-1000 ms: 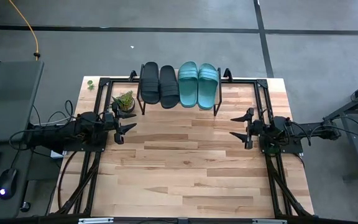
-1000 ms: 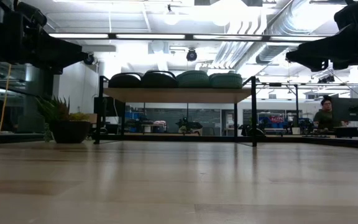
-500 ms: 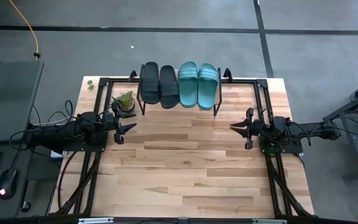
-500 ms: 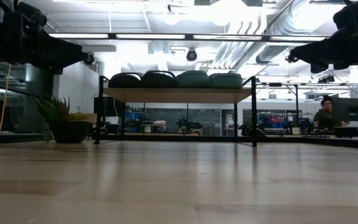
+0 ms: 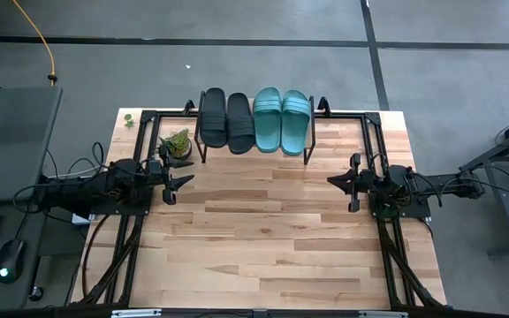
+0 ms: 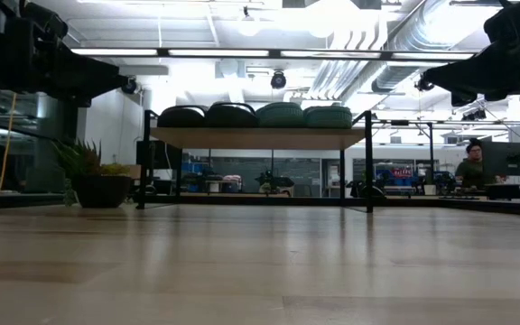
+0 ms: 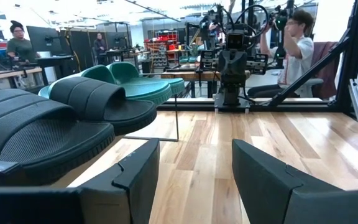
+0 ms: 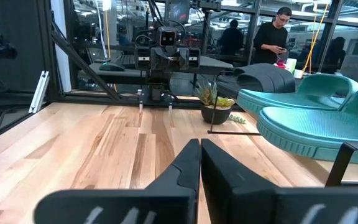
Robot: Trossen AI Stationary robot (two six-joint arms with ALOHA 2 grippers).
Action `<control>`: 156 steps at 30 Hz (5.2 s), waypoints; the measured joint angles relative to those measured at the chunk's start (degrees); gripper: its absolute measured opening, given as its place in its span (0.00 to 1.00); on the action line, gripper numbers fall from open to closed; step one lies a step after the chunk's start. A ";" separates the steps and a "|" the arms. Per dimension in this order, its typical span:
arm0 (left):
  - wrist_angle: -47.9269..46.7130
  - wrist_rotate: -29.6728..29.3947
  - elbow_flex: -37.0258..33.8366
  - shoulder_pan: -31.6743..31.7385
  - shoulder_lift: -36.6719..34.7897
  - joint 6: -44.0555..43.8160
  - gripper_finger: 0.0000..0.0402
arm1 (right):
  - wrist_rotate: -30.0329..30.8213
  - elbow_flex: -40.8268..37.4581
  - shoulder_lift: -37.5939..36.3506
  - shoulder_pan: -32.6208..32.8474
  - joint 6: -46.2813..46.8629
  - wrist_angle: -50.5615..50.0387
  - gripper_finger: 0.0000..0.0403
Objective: Pick and place slides into the shelf
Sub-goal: Return to Home Position
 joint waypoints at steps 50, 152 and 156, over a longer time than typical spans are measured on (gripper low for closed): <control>-0.76 8.97 0.00 -0.04 3.06 -10.75 0.03 | -0.20 0.00 0.04 0.00 2.16 -0.09 0.00; -0.96 7.50 0.00 -0.02 3.00 -10.14 0.09 | -0.22 0.00 0.00 -0.01 2.64 -0.09 0.00; -0.96 7.49 0.00 -0.02 3.00 -10.14 0.09 | -0.21 0.00 0.00 0.00 2.64 -0.09 0.00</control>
